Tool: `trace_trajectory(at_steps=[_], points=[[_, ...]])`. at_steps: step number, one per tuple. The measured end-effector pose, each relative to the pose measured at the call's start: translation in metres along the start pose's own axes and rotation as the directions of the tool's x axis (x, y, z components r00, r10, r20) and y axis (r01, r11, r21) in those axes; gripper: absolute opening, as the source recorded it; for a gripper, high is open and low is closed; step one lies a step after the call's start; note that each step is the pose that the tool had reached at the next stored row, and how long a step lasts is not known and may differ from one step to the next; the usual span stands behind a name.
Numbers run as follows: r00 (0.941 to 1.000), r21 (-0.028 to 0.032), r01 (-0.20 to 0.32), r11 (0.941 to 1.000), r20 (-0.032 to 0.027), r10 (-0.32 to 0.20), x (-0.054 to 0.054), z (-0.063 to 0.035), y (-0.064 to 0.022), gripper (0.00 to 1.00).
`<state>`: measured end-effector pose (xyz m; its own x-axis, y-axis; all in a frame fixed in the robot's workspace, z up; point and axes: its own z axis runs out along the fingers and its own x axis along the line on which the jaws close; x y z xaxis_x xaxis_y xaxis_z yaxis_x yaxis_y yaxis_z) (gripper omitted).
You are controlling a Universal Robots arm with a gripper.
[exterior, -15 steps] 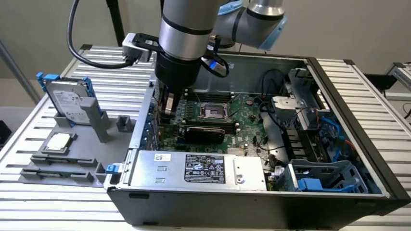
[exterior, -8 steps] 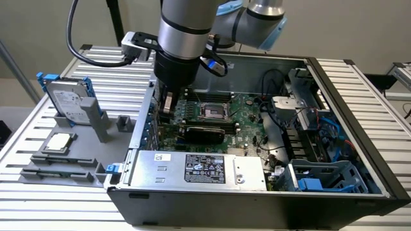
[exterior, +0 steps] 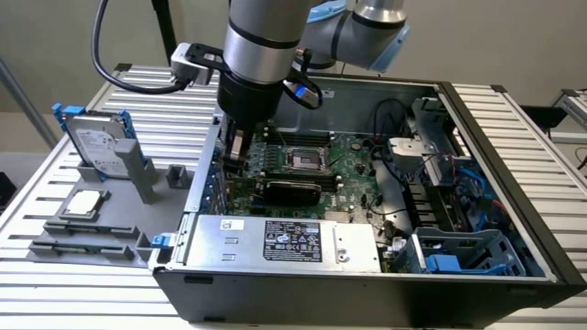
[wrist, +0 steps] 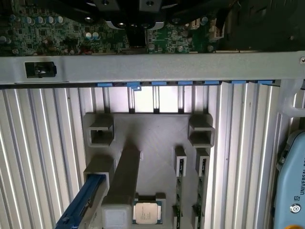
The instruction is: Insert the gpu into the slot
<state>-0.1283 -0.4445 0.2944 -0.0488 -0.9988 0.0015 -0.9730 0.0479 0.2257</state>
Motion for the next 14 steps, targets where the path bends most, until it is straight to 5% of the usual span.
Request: trace_trajectory(at_steps=[14], points=[[0.9998,-0.0096,-0.017,0.9998,0.0067,0.017,-0.0046,-0.0013,0.0011,0.11]])
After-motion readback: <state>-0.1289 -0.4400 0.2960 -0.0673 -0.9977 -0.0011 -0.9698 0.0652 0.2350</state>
